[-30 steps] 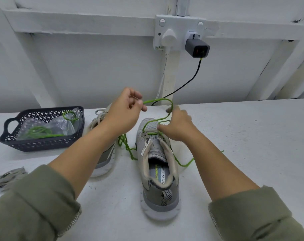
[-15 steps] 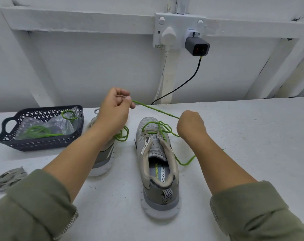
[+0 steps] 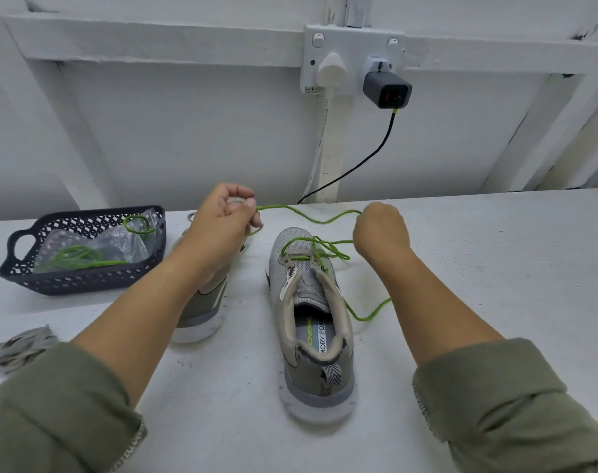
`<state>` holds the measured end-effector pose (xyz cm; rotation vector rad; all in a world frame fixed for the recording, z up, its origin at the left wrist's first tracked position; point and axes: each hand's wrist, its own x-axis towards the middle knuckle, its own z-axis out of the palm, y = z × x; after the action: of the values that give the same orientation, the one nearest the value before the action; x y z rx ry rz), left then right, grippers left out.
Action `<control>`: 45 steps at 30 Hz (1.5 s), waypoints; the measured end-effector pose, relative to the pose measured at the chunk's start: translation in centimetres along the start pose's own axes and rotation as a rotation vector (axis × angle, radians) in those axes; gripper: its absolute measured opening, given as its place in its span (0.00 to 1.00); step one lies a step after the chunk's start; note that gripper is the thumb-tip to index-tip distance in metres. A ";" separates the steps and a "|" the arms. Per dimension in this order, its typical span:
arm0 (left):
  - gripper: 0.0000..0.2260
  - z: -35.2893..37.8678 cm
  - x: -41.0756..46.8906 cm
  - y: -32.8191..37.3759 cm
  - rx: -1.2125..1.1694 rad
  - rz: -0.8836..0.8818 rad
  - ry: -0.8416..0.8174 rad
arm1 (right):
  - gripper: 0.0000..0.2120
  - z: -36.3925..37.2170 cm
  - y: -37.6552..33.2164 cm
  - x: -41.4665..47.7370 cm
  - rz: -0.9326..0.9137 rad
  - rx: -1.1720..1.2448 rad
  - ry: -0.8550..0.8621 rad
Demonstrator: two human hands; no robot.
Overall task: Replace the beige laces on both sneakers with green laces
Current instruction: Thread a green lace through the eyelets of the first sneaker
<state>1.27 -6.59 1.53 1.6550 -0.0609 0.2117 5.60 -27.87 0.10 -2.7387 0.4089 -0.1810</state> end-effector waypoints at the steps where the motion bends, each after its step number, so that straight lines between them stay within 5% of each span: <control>1: 0.07 0.1 -0.2 0.0 0.000 -0.002 -0.039 | 0.08 -0.1 -0.5 0.2 -0.021 0.004 -0.012; 6: 0.08 -0.5 -0.2 1.9 -0.419 0.073 0.097 | 0.12 -0.3 0.4 0.4 0.091 0.078 -0.027; 8: 0.08 -1.0 -0.1 2.5 -0.490 0.097 0.153 | 0.06 -0.3 1.0 -0.2 0.153 0.007 -0.102; 9: 0.08 -1.1 -0.1 2.6 -0.462 0.103 0.155 | 0.11 -0.1 1.1 -0.4 0.158 -0.069 -0.173; 11: 0.07 -0.8 -0.3 2.5 -0.285 0.085 0.116 | 0.29 -0.3 0.4 -1.0 0.032 -0.182 -0.256; 13: 0.06 -0.1 -0.8 2.0 -0.095 0.061 0.043 | 0.37 -1.0 -0.9 -1.8 -0.290 -0.088 -0.244; 15: 0.05 0.5 -1.3 1.7 -0.018 0.082 -0.027 | 0.33 -2.2 -2.3 -2.9 -0.557 0.168 -0.316; 18: 0.04 0.7 -1.6 2.0 -0.028 0.118 -0.056 | 0.12 -3.0 -3.3 -3.8 -0.665 0.392 -0.405; 21: 0.04 -0.3 -1.2 2.3 -0.080 0.092 0.007 | 0.09 -2.0 -2.6 -2.6 -0.542 0.463 -0.214; 24: 0.05 -1.6 -0.8 2.2 -0.211 0.027 0.066 | 0.12 -1.1 -0.3 -0.3 -0.007 0.561 0.100; 26: 0.07 -2.1 -0.6 2.3 -0.348 -0.027 0.081 | 0.12 -0.9 1.0 0.3 0.227 0.553 0.061; 32: 0.23 -2.6 -0.7 3.0 -0.708 -0.112 -0.093 | 0.19 -0.9 0.7 -1.6 -0.184 0.181 -0.425; 36: 0.22 -1.5 -0.9 2.1 -0.366 -0.037 -0.129 | 0.05 -1.1 2.6 -0.7 0.074 -0.320 -0.315; 41: 0.03 -0.6 -1.0 0.3 0.160 0.032 -0.046 | 0.09 -1.2 4.8 -1.5 0.223 -0.416 -0.405; 45: 0.10 0.0 -1.1 -0.2 0.826 0.085 -0.114 | 0.12 -0.4 5.2 -1.7 0.242 -0.368 -0.430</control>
<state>0.19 -6.71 1.12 2.4904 -0.1432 0.2207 2.54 -32.11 -1.57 -2.9297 0.6965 0.5908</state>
